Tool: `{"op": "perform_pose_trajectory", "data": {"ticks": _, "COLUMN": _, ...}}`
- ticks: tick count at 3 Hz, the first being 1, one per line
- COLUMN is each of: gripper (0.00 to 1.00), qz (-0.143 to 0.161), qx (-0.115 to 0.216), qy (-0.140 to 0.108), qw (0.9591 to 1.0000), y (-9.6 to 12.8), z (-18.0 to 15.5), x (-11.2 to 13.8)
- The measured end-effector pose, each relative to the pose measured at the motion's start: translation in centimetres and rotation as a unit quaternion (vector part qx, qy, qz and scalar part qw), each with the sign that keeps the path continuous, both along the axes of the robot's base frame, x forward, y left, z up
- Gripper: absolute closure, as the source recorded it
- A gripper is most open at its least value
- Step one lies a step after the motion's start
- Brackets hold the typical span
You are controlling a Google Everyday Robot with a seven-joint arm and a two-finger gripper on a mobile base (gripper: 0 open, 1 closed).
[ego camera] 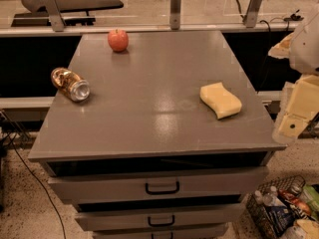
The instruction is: Place orange can upright
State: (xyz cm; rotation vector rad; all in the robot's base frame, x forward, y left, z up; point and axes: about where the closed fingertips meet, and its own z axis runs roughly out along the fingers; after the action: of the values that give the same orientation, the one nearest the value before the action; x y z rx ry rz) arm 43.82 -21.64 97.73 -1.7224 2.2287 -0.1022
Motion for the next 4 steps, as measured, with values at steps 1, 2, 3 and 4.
{"op": "perform_pose_trajectory", "data": {"ticks": 1, "gripper": 0.00, "qz": 0.000, "qx": 0.000, "qy": 0.000, "qw": 1.0000, "y": 0.0, "z": 0.0, "x": 0.0}}
{"op": "perform_pose_trajectory", "data": {"ticks": 2, "gripper": 0.00, "qz": 0.026, "qx": 0.016, "qy": 0.000, "qw": 0.9995, "y": 2.7, "z": -0.7, "x": 2.2}}
{"op": "perform_pose_trajectory", "data": {"ticks": 3, "gripper": 0.00, "qz": 0.049, "qx": 0.046, "qy": 0.003, "qw": 0.9978, "y": 7.8, "z": -2.3, "x": 5.9}}
{"op": "perform_pose_trajectory", "data": {"ticks": 4, "gripper": 0.00, "qz": 0.060, "qx": 0.073, "qy": 0.008, "qw": 0.9955, "y": 13.6, "z": -3.5, "x": 10.0}}
